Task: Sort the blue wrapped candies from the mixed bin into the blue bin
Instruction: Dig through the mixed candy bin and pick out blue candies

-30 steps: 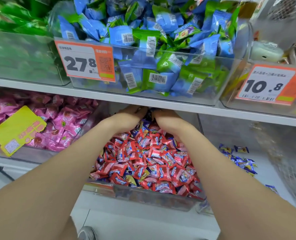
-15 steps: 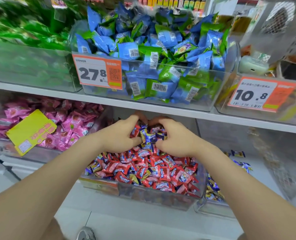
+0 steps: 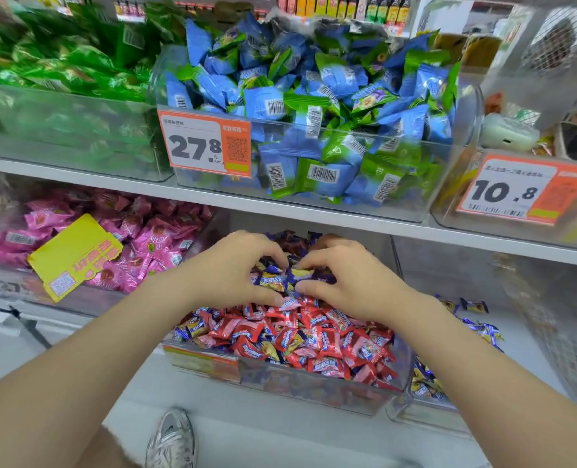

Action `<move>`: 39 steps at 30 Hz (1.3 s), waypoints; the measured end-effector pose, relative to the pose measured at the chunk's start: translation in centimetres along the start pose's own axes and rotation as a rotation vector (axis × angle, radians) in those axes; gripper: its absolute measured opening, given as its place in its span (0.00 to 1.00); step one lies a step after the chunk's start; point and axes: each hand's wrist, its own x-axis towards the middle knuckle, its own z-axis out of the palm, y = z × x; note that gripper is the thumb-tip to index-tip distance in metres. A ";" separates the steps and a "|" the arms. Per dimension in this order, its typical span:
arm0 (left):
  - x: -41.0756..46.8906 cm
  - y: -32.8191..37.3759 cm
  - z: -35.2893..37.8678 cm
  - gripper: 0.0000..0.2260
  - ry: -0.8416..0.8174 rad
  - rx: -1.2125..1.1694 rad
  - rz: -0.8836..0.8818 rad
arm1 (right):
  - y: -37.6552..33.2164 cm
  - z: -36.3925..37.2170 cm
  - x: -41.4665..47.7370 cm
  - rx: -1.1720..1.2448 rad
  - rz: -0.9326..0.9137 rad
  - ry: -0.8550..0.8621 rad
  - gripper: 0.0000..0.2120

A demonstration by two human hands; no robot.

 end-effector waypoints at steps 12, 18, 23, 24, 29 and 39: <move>0.2 0.9 -0.4 0.15 0.070 0.002 -0.082 | 0.0 -0.4 -0.7 0.082 -0.003 0.141 0.10; -0.8 0.9 -0.9 0.17 0.244 -0.131 -0.200 | -1.5 -0.5 -0.7 0.087 0.062 0.178 0.10; -1.2 0.6 -0.9 0.15 0.177 -0.297 -0.297 | -3.0 -0.1 -0.2 0.039 0.054 0.061 0.17; -1.3 0.5 -0.9 0.13 0.163 -0.301 -0.301 | -3.3 0.1 -0.1 0.031 0.053 0.050 0.17; -1.3 -0.1 -0.2 0.14 0.026 -0.078 -0.248 | -4.1 1.5 0.8 -0.152 0.119 -0.030 0.24; -0.8 -0.6 0.6 0.12 -0.082 0.049 -0.151 | -3.4 1.4 1.3 -0.131 0.099 -0.110 0.24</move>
